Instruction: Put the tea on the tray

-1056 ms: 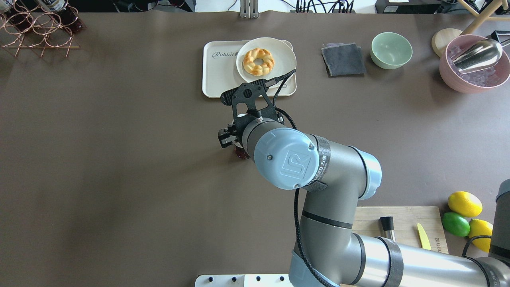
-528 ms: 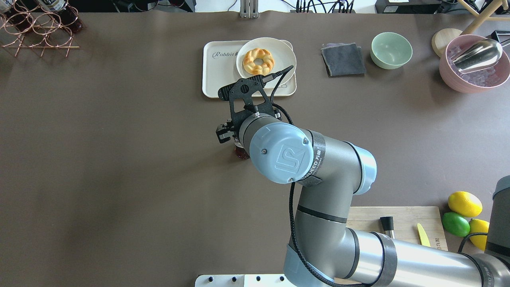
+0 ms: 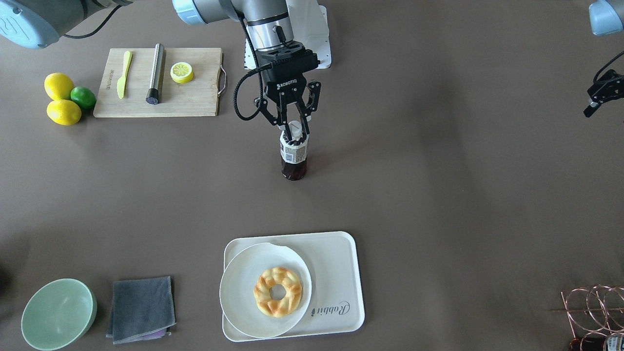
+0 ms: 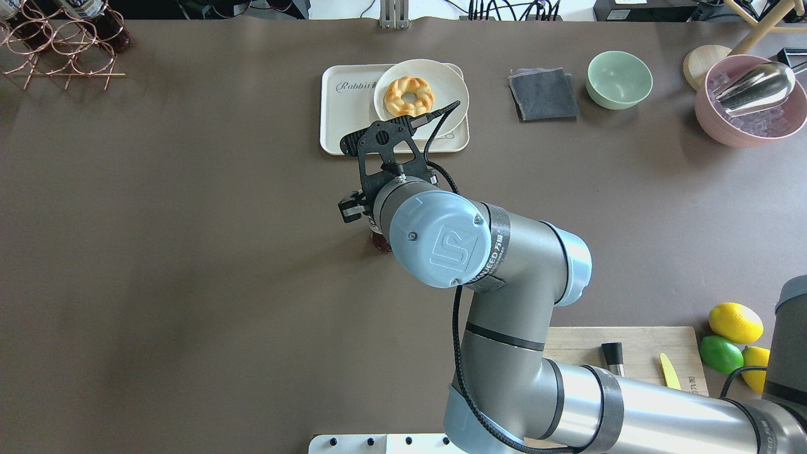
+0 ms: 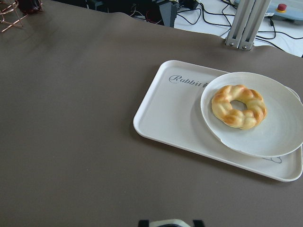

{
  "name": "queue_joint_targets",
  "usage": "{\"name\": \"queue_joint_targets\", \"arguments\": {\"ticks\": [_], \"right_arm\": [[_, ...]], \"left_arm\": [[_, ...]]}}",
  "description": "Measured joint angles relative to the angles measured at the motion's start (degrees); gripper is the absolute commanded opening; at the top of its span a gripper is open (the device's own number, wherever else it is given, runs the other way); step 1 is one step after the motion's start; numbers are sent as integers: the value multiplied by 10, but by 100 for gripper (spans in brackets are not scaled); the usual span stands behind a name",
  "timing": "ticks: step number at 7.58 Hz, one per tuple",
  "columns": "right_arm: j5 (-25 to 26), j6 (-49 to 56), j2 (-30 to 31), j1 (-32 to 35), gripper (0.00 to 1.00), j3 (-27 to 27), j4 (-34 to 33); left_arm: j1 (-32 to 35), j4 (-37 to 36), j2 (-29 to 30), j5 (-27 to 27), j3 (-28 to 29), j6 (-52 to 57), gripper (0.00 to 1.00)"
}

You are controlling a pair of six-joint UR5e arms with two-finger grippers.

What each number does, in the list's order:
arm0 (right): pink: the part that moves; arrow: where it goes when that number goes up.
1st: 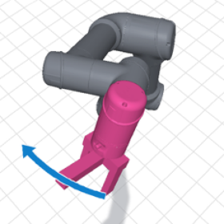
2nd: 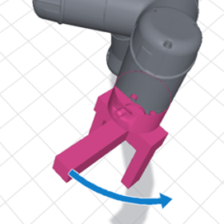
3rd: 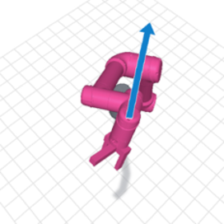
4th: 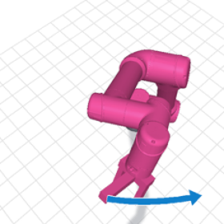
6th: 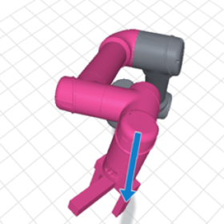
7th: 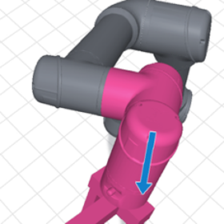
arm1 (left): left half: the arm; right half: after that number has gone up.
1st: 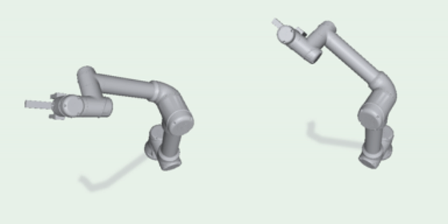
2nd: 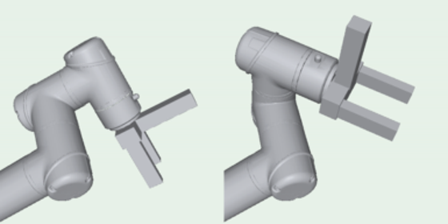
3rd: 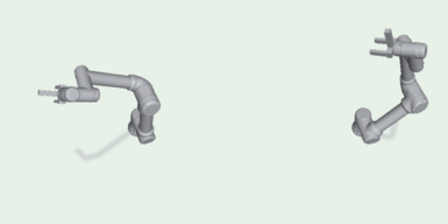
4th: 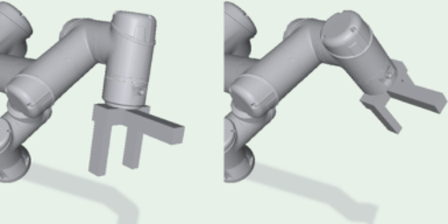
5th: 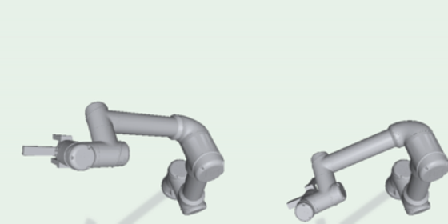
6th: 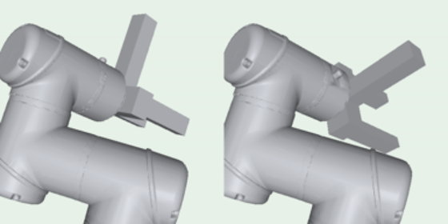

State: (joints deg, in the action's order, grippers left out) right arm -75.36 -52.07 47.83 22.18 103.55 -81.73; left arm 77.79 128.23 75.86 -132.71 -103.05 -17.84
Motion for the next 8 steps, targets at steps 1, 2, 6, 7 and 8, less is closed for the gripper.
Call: {"name": "queue_joint_targets", "arguments": {"ticks": [1, 2, 6, 7, 8], "right_arm": [[0, -2, 0, -1, 0, 0, 0], [0, -3, 0, -1, 0, 1, 0], [-34, -4, -35, 45, 0, -2, -9], [-51, -5, -63, 71, 0, -29, -13], [-63, -8, -112, 94, 0, -85, -16]], "left_arm": [[0, 0, 0, 0, 0, 0, 100], [0, 0, 1, 0, 0, 0, 100], [0, 1, -2, -1, -2, -1, 100], [1, 4, -4, -1, -3, -1, 100], [3, 11, -11, -1, -3, 0, 100]]}}
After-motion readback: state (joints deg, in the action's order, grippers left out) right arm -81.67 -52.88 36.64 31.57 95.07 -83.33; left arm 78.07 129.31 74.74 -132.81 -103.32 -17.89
